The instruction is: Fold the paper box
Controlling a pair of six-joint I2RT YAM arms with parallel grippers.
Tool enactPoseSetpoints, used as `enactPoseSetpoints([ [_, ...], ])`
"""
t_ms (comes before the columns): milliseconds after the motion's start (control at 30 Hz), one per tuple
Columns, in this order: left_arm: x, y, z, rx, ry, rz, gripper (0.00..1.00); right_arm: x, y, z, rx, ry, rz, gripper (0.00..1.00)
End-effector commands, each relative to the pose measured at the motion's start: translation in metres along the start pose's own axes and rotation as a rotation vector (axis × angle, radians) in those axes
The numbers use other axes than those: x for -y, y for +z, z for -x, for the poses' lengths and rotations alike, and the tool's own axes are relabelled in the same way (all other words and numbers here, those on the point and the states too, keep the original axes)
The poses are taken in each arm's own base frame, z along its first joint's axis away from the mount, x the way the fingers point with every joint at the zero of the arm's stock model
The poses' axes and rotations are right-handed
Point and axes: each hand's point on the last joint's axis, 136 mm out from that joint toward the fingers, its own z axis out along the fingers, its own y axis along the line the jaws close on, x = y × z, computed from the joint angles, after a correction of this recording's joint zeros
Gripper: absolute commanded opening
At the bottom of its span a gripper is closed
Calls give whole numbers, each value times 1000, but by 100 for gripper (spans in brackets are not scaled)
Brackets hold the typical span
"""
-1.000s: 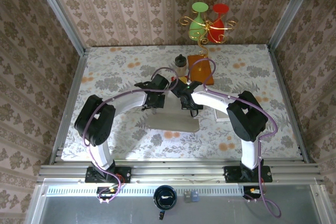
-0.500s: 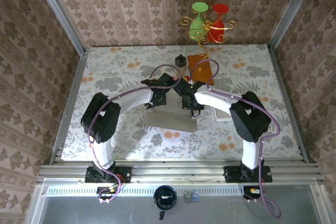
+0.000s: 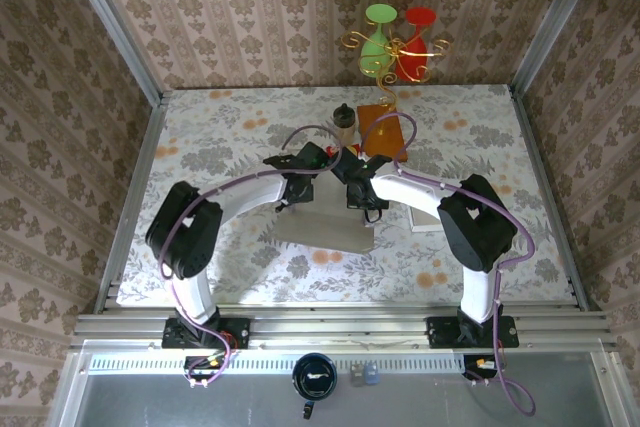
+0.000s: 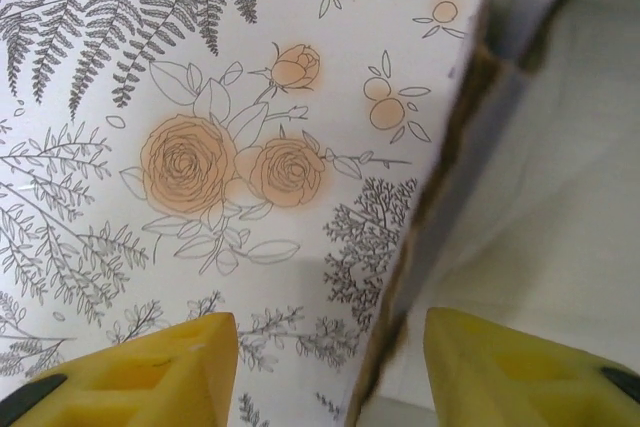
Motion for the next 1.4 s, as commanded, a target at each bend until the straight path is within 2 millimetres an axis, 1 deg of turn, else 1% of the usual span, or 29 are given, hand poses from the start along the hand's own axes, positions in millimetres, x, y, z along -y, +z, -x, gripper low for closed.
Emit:
enactPoseSetpoints([
  [0, 32, -32, -15, 19, 79, -134, 55, 3, 23, -25, -88, -23, -36, 0],
  [167, 43, -45, -17, 15, 91, -259, 58, 2, 25, -27, -107, -3, -37, 0],
  [200, 42, -47, -18, 13, 87, -265, 58, 2, 24, -27, -109, 4, -40, 0],
  [267, 38, -50, -19, 6, 67, -277, 58, 2, 24, -27, -113, 12, -40, 0],
  [367, 28, -60, -14, 20, 17, -299, 59, 5, 22, -30, -135, 37, -49, 0],
  [500, 15, -84, 0, 66, -73, -353, 60, 10, 20, -36, -176, 89, -64, 0],
  [633, -8, -107, 17, 114, -161, -387, 60, 17, 18, -46, -233, 177, -108, 0],
  [767, -42, -126, 32, 156, -237, -383, 60, 20, 13, -56, -296, 304, -117, 0],
  [833, -61, -132, 34, 161, -260, -360, 60, 20, 9, -62, -336, 383, -124, 0],
  [900, -76, -135, 32, 154, -274, -351, 60, 18, 5, -68, -372, 469, -125, 0],
  [967, -86, -138, 28, 149, -280, -347, 59, 15, 3, -74, -415, 544, -121, 0],
  [1000, -90, -138, 24, 139, -284, -348, 59, 13, 2, -77, -435, 577, -125, 0],
  [1133, -97, -139, 6, 94, -277, -350, 59, 12, -1, -90, -533, 679, -189, 0],
  [1167, -105, -136, 4, 85, -296, -335, 59, 11, -3, -94, -557, 700, -209, 0],
  [1300, -106, -131, -15, 46, -290, -345, 59, 14, -9, -110, -615, 811, -281, 0],
  [1367, -104, -127, -24, 23, -292, -354, 58, 12, -9, -115, -621, 862, -288, 0],
])
